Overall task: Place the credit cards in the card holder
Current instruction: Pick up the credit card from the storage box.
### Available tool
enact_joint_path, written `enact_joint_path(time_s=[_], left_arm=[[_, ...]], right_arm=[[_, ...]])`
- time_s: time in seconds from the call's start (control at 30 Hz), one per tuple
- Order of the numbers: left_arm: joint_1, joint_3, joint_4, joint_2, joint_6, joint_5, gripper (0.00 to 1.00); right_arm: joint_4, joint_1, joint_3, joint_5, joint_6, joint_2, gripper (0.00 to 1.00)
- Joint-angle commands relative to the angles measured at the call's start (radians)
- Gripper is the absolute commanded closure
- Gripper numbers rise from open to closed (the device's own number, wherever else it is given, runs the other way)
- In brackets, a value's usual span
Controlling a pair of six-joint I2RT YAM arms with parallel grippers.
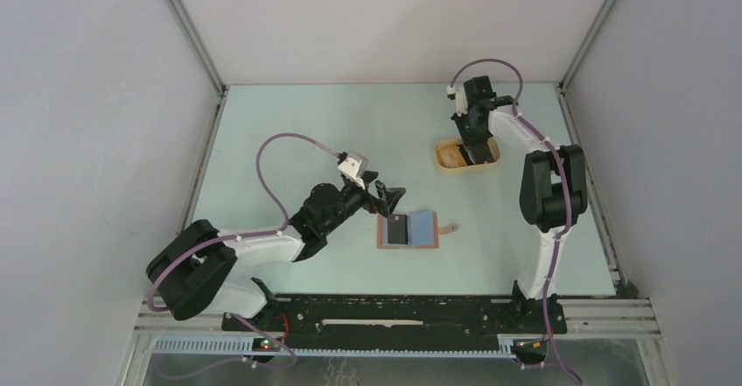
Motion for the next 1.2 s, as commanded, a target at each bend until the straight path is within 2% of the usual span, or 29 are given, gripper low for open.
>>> enact_joint_path(time_s=[0.0,0.23,0.37,0.53,0.7,0.87,1.0,1.17], left_arm=[[0.004,-0.020,0.040,-0.027,0.003,0.007,0.01],[0.004,-0.021,0.043,-0.027,0.004,0.007,0.00],[0.004,-0.022,0.042,-0.027,0.004,0.007,0.00],[0.005,-0.014,0.045,-0.020,0.005,0.013,0.00],[0.027,0.062,0.042,0.033,0.016,0.184,0.00],[0.055,0.197,0.061,0.134,-0.054,0.315,0.00],[0.063,0.328,-0.030,0.223,-0.088,0.345,0.09],[0.107,0.439,-0.065,0.340,-0.192,0.399,0.19]], right_arm=[[0.013,-0.025,-0.012,0.048,-0.019,-0.062,0.77],[0.010,-0.047,-0.015,0.061,-0.032,-0.060,0.76],[-0.012,-0.080,-0.011,-0.039,-0.019,-0.054,0.77],[-0.024,-0.113,-0.004,-0.130,-0.019,-0.045,1.00],[-0.035,-0.161,-0.009,-0.302,-0.061,-0.070,1.00],[-0.044,-0.189,-0.015,-0.417,-0.112,-0.084,1.00],[-0.087,-0.182,0.008,-0.497,-0.171,-0.052,1.00],[-0.091,-0.163,-0.003,-0.533,-0.199,-0.053,1.00]])
